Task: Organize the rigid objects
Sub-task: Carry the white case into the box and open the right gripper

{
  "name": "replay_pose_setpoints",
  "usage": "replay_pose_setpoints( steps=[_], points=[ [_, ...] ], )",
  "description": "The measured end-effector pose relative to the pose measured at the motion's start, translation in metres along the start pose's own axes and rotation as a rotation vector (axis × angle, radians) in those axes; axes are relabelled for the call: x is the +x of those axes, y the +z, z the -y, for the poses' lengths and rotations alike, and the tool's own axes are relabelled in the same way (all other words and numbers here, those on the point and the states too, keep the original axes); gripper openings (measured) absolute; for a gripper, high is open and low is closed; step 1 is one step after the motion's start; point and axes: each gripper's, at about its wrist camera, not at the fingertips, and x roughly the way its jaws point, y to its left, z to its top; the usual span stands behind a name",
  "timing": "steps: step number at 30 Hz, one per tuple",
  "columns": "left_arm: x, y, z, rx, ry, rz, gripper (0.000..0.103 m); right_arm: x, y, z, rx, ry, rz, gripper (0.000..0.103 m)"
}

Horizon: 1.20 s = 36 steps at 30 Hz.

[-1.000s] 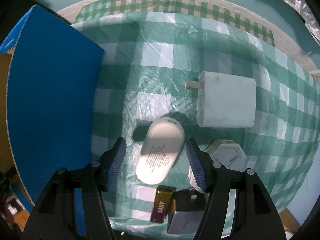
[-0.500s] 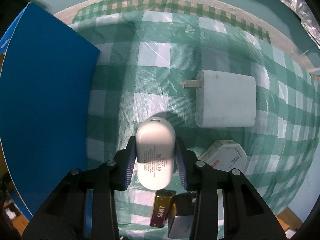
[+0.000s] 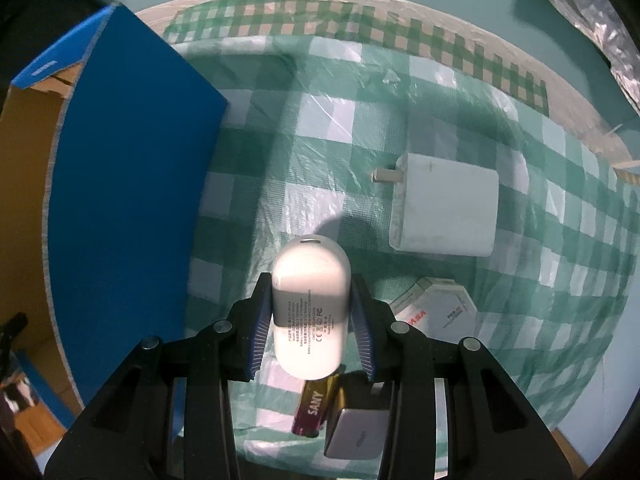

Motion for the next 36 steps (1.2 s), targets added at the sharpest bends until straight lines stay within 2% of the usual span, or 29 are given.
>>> replay_pose_setpoints(
  steps=[11, 25, 36],
  points=[
    [-0.003, 0.002, 0.000, 0.002, -0.005, 0.007, 0.004, -0.037, 0.007, -0.012, -0.078, 0.023, 0.016, 0.038],
    [-0.004, 0.005, 0.000, -0.001, -0.009, 0.004, 0.004, -0.097, 0.018, -0.045, -0.216, 0.053, 0.074, 0.038],
    [-0.004, 0.007, 0.000, 0.001, -0.011, -0.001, 0.004, -0.107, 0.041, -0.077, -0.309, 0.057, 0.083, 0.038]
  ],
)
